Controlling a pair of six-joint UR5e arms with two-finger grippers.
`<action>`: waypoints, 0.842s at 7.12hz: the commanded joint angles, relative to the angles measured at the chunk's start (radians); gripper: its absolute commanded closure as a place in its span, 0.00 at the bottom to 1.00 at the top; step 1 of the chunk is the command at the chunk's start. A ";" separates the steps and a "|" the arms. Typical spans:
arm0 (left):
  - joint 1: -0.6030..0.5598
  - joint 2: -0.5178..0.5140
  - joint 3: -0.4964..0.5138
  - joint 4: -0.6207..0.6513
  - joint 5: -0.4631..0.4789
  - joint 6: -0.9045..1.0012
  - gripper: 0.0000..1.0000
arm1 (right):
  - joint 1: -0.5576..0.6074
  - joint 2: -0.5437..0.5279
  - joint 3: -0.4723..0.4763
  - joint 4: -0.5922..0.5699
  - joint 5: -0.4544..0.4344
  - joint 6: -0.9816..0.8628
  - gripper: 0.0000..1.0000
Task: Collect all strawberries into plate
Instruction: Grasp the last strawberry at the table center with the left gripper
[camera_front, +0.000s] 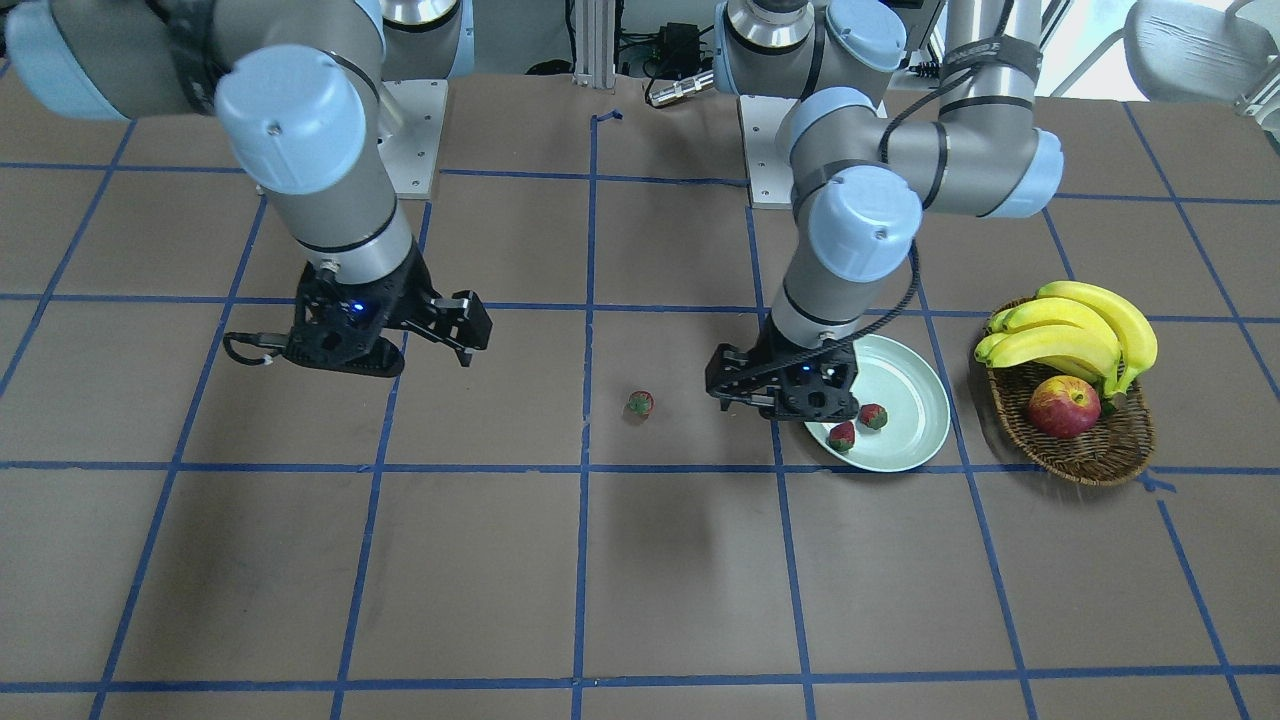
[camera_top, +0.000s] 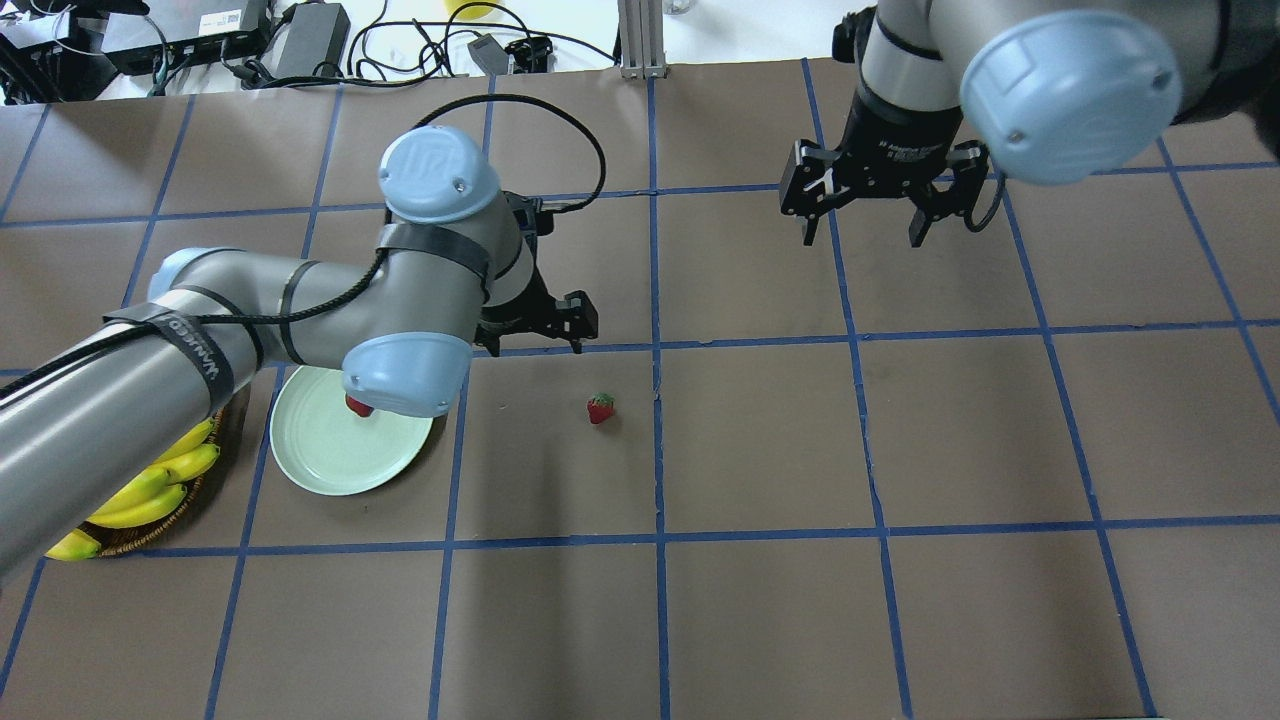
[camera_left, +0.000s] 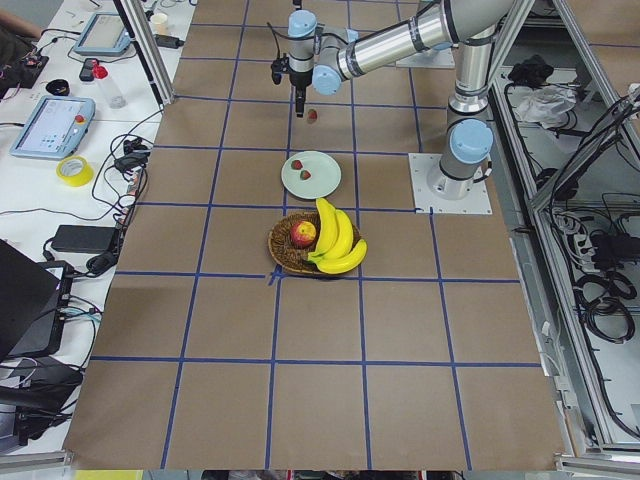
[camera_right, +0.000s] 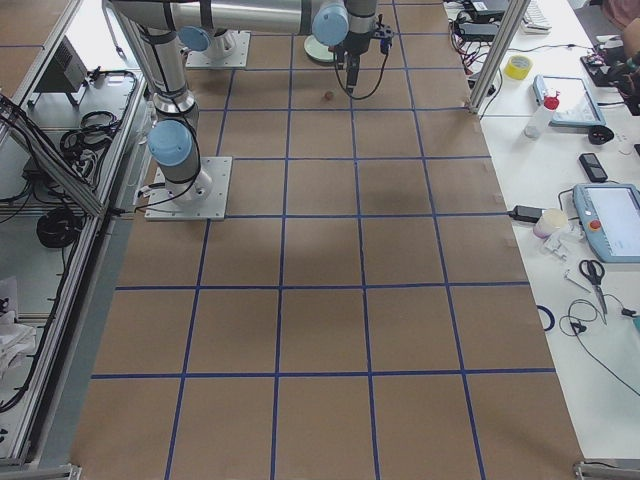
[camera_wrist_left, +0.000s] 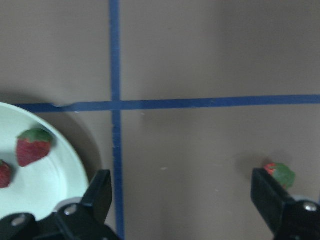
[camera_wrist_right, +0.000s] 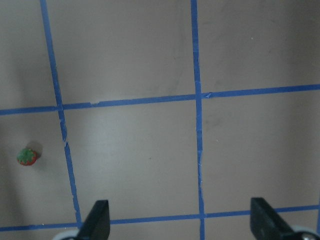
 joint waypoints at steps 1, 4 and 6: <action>-0.100 -0.074 -0.003 0.037 0.022 -0.106 0.07 | -0.003 -0.054 -0.097 0.080 0.000 -0.026 0.00; -0.100 -0.160 -0.023 0.103 0.028 -0.101 0.16 | -0.002 -0.083 -0.092 0.048 -0.014 -0.075 0.00; -0.100 -0.154 -0.019 0.103 0.028 -0.091 0.37 | -0.002 -0.085 -0.086 0.046 -0.003 -0.074 0.00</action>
